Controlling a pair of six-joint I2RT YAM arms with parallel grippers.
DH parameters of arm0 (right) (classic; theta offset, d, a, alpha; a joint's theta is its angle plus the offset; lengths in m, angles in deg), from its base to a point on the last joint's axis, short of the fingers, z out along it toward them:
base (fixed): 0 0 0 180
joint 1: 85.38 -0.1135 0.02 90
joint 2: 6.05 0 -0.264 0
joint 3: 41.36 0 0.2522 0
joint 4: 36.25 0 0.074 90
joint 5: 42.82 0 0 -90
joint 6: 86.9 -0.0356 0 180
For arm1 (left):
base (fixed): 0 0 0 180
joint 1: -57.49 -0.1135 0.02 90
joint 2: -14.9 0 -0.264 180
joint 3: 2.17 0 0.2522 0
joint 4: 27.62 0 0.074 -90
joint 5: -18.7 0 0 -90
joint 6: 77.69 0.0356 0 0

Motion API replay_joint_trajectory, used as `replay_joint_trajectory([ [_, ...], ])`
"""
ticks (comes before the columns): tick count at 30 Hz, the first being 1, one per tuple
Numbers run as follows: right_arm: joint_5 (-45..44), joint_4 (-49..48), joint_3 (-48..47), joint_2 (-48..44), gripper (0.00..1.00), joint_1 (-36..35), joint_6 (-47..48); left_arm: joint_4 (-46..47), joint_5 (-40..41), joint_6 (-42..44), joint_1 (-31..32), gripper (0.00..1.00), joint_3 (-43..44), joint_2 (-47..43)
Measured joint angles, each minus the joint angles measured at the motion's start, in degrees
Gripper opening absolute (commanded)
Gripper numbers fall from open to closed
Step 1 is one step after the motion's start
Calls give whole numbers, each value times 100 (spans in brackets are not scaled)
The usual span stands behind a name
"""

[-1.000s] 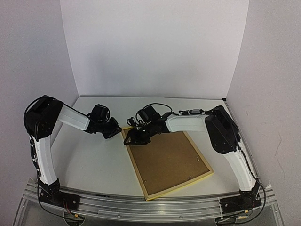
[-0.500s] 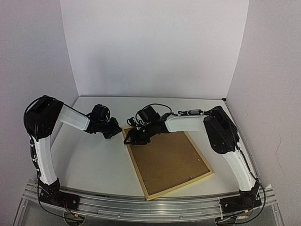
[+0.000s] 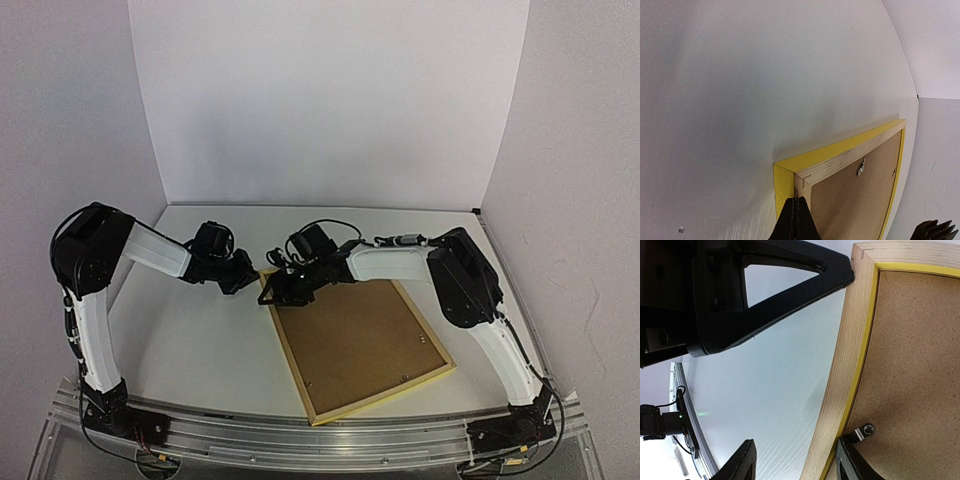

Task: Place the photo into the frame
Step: Install the photo frame at the center of the board.

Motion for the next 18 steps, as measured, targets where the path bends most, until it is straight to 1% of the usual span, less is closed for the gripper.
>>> replay_joint_trajectory([
  [10, -53, -6, 77, -80, 52, 0, 9, -4, 5, 9, 0, 0, 0, 0],
  [13, -204, 62, 463, -458, 53, 0, 24, -2, 7, 9, 0, 0, -2, -2],
  [15, -359, 82, 817, -872, 54, 0, 35, -4, 8, 10, 0, 0, -2, -1],
  [18, -634, 86, 1435, -1645, 60, 18, 18, -7, 11, 11, 0, 0, 0, -2],
])
